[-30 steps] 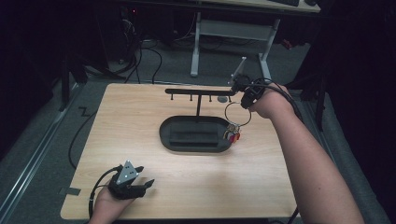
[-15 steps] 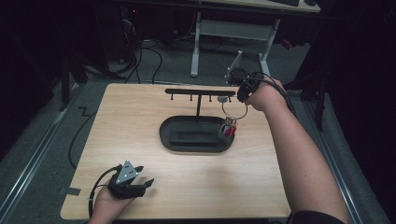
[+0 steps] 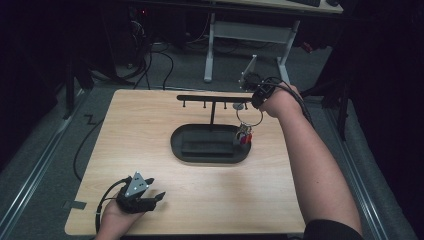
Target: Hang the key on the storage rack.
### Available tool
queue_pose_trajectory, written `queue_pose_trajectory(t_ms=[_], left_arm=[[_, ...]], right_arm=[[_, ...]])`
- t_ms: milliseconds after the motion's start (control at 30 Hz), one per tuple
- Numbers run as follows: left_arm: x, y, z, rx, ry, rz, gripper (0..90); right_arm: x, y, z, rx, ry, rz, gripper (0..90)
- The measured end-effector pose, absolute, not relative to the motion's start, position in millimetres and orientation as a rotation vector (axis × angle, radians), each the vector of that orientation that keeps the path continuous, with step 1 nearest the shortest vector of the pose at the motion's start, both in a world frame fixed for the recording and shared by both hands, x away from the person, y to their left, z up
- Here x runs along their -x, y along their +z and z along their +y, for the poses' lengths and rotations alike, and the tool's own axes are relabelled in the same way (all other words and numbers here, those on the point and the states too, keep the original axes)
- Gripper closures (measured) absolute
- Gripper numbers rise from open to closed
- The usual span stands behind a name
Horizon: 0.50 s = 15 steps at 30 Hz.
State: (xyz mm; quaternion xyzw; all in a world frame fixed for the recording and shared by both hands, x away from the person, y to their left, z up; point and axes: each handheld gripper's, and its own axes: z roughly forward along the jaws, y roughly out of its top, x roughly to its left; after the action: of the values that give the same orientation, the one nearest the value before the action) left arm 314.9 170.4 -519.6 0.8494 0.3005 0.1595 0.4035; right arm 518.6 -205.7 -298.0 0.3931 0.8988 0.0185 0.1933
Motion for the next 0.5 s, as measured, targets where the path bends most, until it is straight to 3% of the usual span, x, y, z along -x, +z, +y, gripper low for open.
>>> queue_pose_trajectory(t_ms=[500], left_arm=[[-315.2, -520.8, 170.2, -2.152, 0.403, 0.761, 36.6]], right_arm=[[-527.1, -311.9, -202.4, -1.109, 0.033, 2.535, 85.1]])
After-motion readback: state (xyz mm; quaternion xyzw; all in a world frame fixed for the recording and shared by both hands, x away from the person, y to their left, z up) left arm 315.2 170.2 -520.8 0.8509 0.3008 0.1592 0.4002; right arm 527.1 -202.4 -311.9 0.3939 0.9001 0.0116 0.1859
